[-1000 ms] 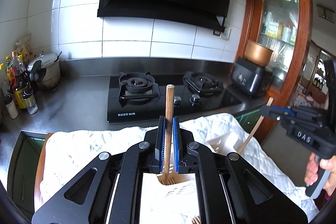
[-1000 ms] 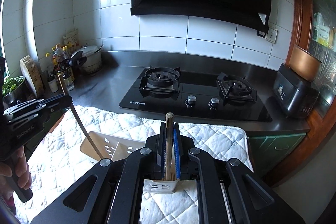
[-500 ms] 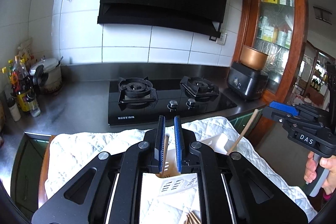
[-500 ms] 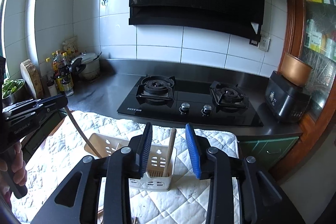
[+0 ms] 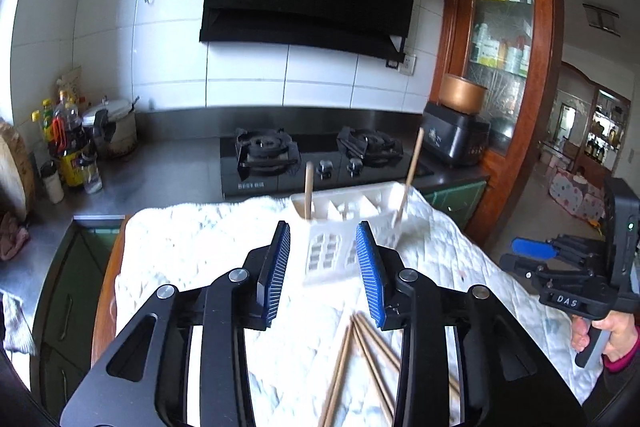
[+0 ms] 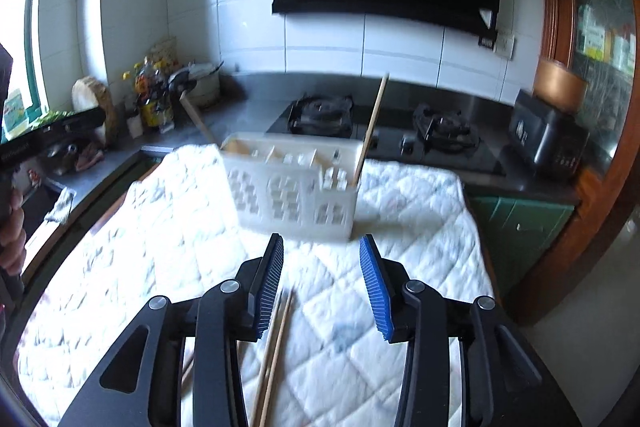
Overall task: Organize utensils
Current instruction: 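Move both tools back down to the remaining chopsticks on the cloth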
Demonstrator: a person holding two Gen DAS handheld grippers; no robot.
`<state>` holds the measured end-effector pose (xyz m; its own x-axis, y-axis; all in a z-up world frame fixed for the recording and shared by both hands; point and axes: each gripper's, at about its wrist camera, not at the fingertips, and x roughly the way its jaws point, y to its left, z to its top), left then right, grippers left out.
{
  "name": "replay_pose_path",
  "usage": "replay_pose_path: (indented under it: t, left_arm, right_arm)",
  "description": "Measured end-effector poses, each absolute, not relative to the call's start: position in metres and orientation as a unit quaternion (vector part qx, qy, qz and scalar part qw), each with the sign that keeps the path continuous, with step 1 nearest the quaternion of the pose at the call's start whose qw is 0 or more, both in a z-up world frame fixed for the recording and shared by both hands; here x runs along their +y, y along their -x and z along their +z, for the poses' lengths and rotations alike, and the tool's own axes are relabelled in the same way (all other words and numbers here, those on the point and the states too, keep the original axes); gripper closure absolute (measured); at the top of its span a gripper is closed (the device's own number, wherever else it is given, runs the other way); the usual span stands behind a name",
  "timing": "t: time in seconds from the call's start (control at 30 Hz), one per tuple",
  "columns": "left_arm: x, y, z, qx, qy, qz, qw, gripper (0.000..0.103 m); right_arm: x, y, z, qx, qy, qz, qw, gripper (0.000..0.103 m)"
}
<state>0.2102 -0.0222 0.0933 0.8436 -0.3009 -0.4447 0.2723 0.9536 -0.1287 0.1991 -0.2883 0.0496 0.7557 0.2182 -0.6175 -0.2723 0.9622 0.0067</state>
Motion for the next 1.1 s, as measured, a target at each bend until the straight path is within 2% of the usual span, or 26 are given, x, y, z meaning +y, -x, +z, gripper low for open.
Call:
replay_pose_path:
  t: [0.2, 0.4, 0.83, 1.1]
  left_arm:
    - [-0.005, -0.17, 0.05, 0.269, 0.042, -0.148, 0.951, 0.068]
    - [0.012, -0.143, 0.008, 0.305, 0.055, -0.133, 0.941, 0.068]
    - [0.037, -0.117, -0.034, 0.341, 0.076, -0.106, 0.931, 0.068]
    - [0.024, -0.125, -0.05, 0.366, 0.064, -0.125, 0.92, 0.068]
  right_arm:
    - [-0.279, -0.158, -0.014, 0.376, 0.045, 0.132, 0.916, 0.064]
    - [-0.271, -0.13, -0.058, 0.407, 0.045, 0.126, 0.903, 0.073]
    - [-0.26, -0.127, -0.088, 0.437, 0.05, 0.122, 0.89, 0.085]
    - [-0.257, -0.128, -0.095, 0.441, 0.06, 0.124, 0.887, 0.087]
